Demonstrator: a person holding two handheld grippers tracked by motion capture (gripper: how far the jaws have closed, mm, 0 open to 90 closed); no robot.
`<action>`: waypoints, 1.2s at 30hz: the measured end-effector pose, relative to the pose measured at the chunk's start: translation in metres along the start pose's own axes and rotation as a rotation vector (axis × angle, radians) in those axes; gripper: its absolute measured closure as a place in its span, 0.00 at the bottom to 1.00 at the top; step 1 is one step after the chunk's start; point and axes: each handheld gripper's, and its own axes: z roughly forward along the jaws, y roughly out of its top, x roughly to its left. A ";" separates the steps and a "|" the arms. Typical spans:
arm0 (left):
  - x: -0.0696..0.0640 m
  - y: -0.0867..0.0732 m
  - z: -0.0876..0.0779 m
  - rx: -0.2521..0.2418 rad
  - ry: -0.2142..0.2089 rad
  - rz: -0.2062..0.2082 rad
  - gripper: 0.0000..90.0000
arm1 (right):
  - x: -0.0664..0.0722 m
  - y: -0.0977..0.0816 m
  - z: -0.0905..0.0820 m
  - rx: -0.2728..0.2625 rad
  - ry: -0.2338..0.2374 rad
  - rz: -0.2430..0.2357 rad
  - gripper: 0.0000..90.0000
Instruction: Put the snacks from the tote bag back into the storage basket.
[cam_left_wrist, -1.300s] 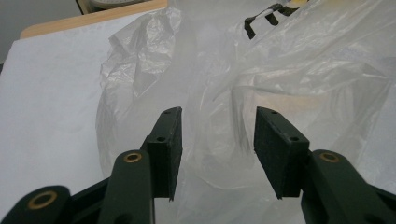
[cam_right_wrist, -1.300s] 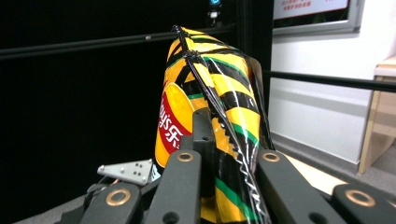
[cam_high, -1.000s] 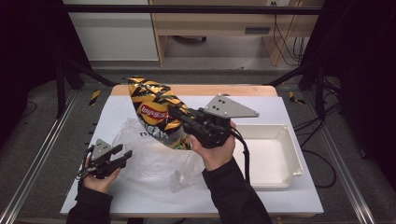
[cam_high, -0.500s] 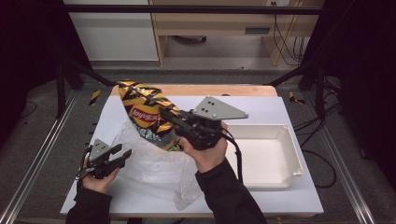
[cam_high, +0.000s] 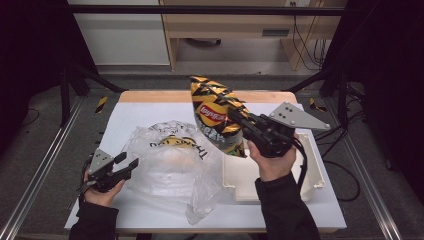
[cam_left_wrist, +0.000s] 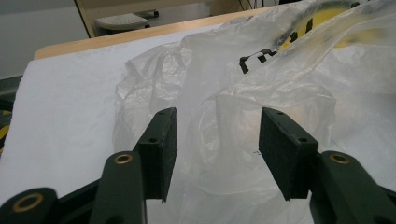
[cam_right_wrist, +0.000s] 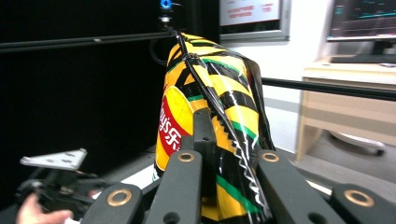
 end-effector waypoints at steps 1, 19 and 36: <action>0.000 0.001 -0.001 0.000 -0.002 -0.002 0.51 | -0.004 -0.001 -0.005 -0.001 -0.011 0.000 0.95; 0.005 -0.006 -0.018 -0.011 -0.021 -0.006 0.34 | -0.049 -0.036 -0.052 0.049 -0.125 0.047 0.95; 0.010 -0.011 -0.014 0.009 -0.013 -0.030 0.30 | -0.069 -0.073 -0.049 0.120 -0.138 0.085 0.95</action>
